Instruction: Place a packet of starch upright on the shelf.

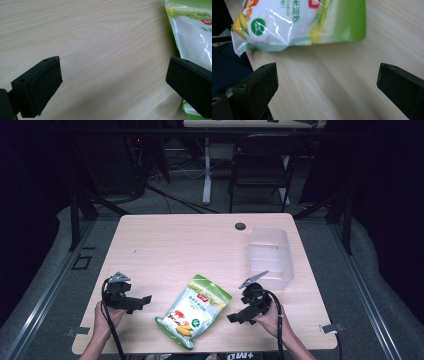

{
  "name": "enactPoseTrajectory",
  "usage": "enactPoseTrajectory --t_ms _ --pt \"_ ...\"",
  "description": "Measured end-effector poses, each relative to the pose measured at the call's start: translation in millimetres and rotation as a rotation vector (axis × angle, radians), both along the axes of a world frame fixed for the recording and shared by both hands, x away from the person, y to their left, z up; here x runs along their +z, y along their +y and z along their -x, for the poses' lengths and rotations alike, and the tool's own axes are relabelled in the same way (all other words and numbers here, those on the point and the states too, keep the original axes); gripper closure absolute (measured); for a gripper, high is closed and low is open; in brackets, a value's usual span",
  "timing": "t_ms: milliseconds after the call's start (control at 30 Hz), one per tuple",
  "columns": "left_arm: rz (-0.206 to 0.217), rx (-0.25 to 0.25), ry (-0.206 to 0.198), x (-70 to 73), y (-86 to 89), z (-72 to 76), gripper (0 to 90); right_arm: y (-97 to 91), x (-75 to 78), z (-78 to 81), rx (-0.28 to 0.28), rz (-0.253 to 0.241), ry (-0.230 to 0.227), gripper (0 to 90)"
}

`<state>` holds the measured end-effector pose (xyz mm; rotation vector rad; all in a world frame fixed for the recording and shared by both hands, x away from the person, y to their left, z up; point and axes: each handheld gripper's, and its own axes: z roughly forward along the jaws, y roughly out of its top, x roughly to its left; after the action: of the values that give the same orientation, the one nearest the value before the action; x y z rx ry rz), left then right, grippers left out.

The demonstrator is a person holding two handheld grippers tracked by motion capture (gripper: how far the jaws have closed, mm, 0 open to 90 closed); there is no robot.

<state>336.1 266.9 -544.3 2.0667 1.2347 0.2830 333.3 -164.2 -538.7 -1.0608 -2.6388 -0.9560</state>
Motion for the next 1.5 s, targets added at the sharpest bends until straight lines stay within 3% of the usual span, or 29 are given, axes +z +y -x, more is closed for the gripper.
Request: enactPoseTrajectory --t_ms 133,233,333,433,467,500,600,667,700,767,800,867,1033,1100,1133,1333,1500 --pt "-0.007 -0.012 -0.004 1.1 -0.9 0.4 0.8 13.5 -3.8 -21.4 -0.024 -0.042 0.023 7.5" --pt "-0.009 -0.012 0.001 -0.7 -1.5 -0.5 0.9 18.0 -5.7 -29.8 -0.031 -0.04 0.029 9.3" --pt "-0.017 -0.035 0.002 0.4 -2.1 -1.4 1.7 25.9 -10.1 -43.7 -0.047 -0.071 0.061 16.6" --pt "-0.011 -0.032 -0.005 0.3 -4.0 -0.8 2.4 30.6 -12.3 -49.6 -0.03 -0.063 0.082 20.9" --pt "-0.013 -0.036 0.005 -0.2 -4.4 -1.0 2.8 38.4 -15.7 -52.2 -0.026 -0.082 0.1 25.3" --pt "-0.017 -0.036 0.007 -0.7 -4.6 -1.3 3.0 42.4 -17.0 -53.3 -0.011 -0.058 0.098 27.4" --pt "-0.026 -0.035 0.001 -0.9 -4.6 -0.9 3.1 53.0 -21.7 -53.3 -0.005 -0.031 0.101 34.7" --pt "-0.03 -0.038 -0.001 0.0 -4.0 -0.5 2.9 52.8 -20.9 -54.0 -0.02 -0.047 0.104 42.8" --pt "-0.028 -0.038 0.001 0.2 -3.9 -0.6 2.7 52.5 -20.0 -53.2 -0.048 -0.078 0.095 49.1" --pt "-0.03 -0.04 0.0 -0.5 -3.4 -0.9 2.4 50.2 -15.3 -53.7 -0.045 -0.069 0.084 58.8" --pt "-0.03 -0.034 0.002 -0.9 -3.7 -0.7 2.3 49.3 -14.7 -53.4 -0.052 -0.093 0.087 63.5" --pt "-0.032 -0.043 0.002 -0.6 -3.2 -0.7 2.2 48.4 -14.1 -53.3 -0.046 -0.084 0.093 67.9" --pt "-0.032 -0.042 -0.004 0.9 -4.5 0.1 2.2 48.4 -14.5 -48.5 -0.031 -0.081 0.1 76.7" --pt "-0.035 -0.046 -0.001 1.0 -4.0 -0.3 2.0 49.7 -14.5 -46.0 -0.045 -0.102 0.102 80.5" --pt "-0.037 -0.048 0.003 0.6 -3.4 -0.8 1.9 49.5 -13.0 -46.1 -0.026 -0.086 0.097 82.7" --pt "-0.011 -0.048 -0.015 2.9 -1.0 1.5 1.2 54.5 -5.9 -39.2 -0.004 -0.052 0.041 87.1" --pt "0.003 -0.039 -0.013 2.6 1.0 1.1 0.2 52.0 1.3 -36.0 -0.022 -0.064 0.001 88.2"
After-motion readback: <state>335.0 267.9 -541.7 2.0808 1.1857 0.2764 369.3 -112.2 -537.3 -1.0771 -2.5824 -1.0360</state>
